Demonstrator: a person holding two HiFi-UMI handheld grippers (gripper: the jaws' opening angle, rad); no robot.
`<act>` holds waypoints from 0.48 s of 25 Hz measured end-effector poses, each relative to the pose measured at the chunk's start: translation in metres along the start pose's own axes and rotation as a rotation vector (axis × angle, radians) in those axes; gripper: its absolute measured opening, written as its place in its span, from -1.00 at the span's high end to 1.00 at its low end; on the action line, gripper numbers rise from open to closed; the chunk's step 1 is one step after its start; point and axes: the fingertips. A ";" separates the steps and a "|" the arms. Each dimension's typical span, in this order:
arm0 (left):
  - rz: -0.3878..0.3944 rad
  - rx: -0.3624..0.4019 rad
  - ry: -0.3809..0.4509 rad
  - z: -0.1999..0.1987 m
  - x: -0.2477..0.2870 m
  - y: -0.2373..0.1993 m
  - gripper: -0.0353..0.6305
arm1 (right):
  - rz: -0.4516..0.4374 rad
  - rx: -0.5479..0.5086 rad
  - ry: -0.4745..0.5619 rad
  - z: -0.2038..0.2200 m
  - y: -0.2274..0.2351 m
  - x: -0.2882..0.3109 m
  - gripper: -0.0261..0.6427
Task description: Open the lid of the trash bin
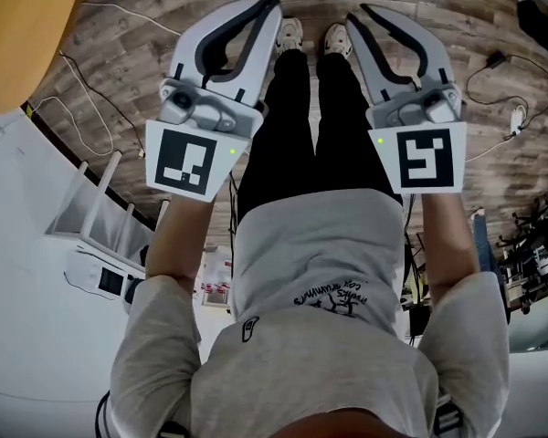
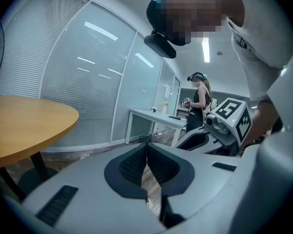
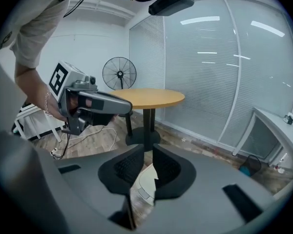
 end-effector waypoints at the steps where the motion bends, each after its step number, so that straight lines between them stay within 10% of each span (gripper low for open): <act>1: -0.001 -0.003 -0.002 0.006 0.000 -0.001 0.83 | -0.003 -0.016 -0.014 0.008 -0.001 0.004 0.73; 12: -0.002 -0.046 -0.019 0.066 0.011 -0.008 0.83 | -0.050 -0.186 -0.141 0.094 -0.004 0.042 0.72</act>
Point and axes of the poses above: the fingertips, and each gripper's own axes: x forward along the fingers, y to its right, z out of its underside, and after that the axes turned 8 degrees about y, right-handed
